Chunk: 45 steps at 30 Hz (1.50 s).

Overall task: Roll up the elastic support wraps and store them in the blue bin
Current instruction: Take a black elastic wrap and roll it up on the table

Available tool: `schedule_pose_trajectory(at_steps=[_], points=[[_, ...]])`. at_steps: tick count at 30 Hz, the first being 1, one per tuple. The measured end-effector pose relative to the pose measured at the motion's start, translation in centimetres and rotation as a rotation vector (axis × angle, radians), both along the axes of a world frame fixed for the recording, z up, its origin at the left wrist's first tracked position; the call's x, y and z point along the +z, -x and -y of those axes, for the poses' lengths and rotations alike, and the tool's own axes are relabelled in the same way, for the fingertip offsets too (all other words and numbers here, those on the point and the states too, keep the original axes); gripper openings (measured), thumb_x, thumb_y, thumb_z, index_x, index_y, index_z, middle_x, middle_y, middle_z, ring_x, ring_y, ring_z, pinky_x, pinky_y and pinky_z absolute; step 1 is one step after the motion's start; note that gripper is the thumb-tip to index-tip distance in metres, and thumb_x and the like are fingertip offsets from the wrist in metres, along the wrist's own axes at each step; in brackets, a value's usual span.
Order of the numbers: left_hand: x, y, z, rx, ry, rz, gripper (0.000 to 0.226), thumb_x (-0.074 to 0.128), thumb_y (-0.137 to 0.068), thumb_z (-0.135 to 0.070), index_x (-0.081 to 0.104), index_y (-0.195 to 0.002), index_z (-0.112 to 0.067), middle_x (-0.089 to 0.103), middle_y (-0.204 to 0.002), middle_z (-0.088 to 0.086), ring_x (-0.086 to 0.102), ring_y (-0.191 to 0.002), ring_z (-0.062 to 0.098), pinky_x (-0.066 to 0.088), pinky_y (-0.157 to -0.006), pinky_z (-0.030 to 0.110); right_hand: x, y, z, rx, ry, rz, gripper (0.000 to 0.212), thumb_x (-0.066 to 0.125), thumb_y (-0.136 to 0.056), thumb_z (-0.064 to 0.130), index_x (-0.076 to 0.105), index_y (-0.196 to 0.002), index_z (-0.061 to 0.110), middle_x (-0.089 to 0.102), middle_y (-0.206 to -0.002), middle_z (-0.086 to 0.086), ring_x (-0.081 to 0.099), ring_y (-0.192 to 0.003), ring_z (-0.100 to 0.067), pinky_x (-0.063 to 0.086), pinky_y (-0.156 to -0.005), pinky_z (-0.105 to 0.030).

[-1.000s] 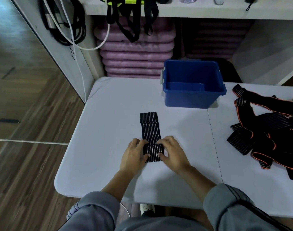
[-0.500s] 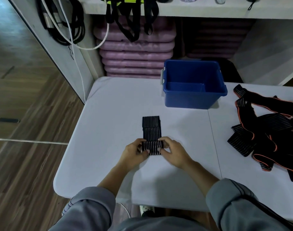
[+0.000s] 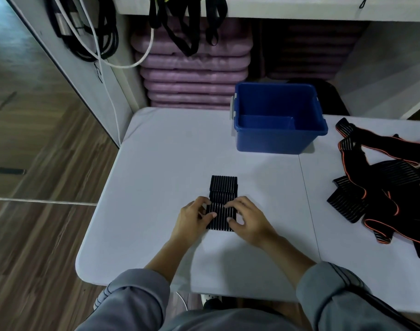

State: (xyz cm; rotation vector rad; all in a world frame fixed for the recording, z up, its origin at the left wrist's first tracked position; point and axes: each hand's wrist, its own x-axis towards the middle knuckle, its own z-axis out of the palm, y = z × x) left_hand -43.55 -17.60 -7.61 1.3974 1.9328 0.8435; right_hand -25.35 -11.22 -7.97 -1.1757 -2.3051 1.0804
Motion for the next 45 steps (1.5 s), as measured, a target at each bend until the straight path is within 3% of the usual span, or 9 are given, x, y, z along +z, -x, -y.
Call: schedule_pose_trajectory(at_steps=[6,10,13,16,23,29,35,40,45], points=[[-0.2,0.6,0.3,-0.109,0.005,0.013,0.049,0.079,-0.066,-0.021,0.059,-0.111,-0.023,0.059,-0.086,-0.010,0.058,-0.070,0.005,0.051,-0.068,0.018,-0.4,-0.6,-0.2,0.069,0.015,0.005,0.058,0.077,-0.063,0.030,0.052,-0.115,0.023,0.043,-0.111,0.011,0.047,-0.103,-0.005,0.044,-0.090,-0.021],[-0.3,1.1,0.3,-0.262,-0.008,-0.119,0.067,0.079,-0.062,-0.016,0.054,-0.123,-0.017,0.054,-0.107,-0.002,0.054,-0.075,0.007,0.052,-0.076,0.026,-0.5,-0.7,-0.2,0.100,-0.037,0.007,0.053,0.072,-0.066,0.021,0.054,-0.116,0.018,0.045,-0.110,0.008,0.050,-0.103,-0.010,0.046,-0.092,-0.025],[-0.4,1.3,0.0,-0.316,-0.007,-0.238,0.069,0.075,-0.064,-0.020,0.049,-0.129,-0.016,0.046,-0.123,0.000,0.054,-0.100,0.015,0.047,-0.085,0.024,-0.2,-0.5,-0.3,0.080,-0.079,0.022,0.045,0.067,-0.070,0.021,0.057,-0.112,0.014,0.048,-0.109,0.005,0.051,-0.101,-0.012,0.046,-0.089,-0.024],[-0.2,1.2,-0.5,-0.314,0.019,-0.229,0.061,0.072,-0.069,-0.022,0.052,-0.126,-0.017,0.050,-0.123,-0.004,0.051,-0.108,0.014,0.045,-0.088,0.023,0.3,-0.1,-0.6,0.037,-0.038,0.056,0.034,0.062,-0.076,0.023,0.058,-0.109,0.016,0.050,-0.105,0.007,0.047,-0.098,-0.008,0.041,-0.084,-0.020],[1.2,0.6,-1.9,0.002,0.238,0.219,0.014,0.064,-0.084,-0.022,0.062,-0.096,-0.016,0.056,-0.079,-0.003,0.053,-0.071,0.011,0.042,-0.061,0.013,0.5,0.6,-1.2,-0.183,0.213,-0.090,0.022,0.050,-0.095,0.029,0.049,-0.114,0.018,0.057,-0.078,0.014,0.055,-0.072,-0.001,0.043,-0.068,-0.020],[0.8,-0.2,-2.6,0.119,0.283,0.261,0.025,0.051,-0.093,-0.034,0.053,-0.105,-0.012,0.063,-0.094,0.004,0.061,-0.086,0.020,0.050,-0.079,0.036,0.8,1.1,-1.9,-0.215,0.324,-0.091,0.033,0.060,-0.089,0.026,0.050,-0.120,0.019,0.059,-0.093,0.011,0.058,-0.080,0.001,0.044,-0.069,-0.010],[0.5,-0.4,-3.2,0.098,0.203,0.057,0.033,0.045,-0.094,-0.034,0.053,-0.123,-0.020,0.058,-0.109,0.009,0.058,-0.100,0.028,0.049,-0.088,0.042,0.1,1.8,-2.1,-0.264,0.249,-0.016,0.039,0.057,-0.089,0.032,0.049,-0.126,0.021,0.048,-0.106,0.000,0.049,-0.084,-0.005,0.046,-0.080,-0.025],[0.9,-0.8,-4.5,0.109,0.193,0.092,0.030,0.046,-0.096,-0.019,0.055,-0.124,-0.013,0.057,-0.112,0.011,0.059,-0.098,0.026,0.044,-0.084,0.026,0.7,2.9,-2.6,-0.340,0.234,-0.036,0.041,0.062,-0.085,0.022,0.051,-0.124,0.016,0.057,-0.100,-0.001,0.059,-0.079,-0.017,0.053,-0.078,-0.032],[0.8,-0.2,-5.7,0.162,0.191,0.191,0.031,0.049,-0.093,-0.014,0.055,-0.123,-0.016,0.064,-0.111,0.009,0.061,-0.088,0.020,0.049,-0.079,0.026,0.9,4.0,-3.5,-0.429,0.295,-0.093,0.046,0.066,-0.082,0.014,0.052,-0.125,0.017,0.059,-0.105,-0.001,0.059,-0.083,-0.017,0.050,-0.081,-0.028]])
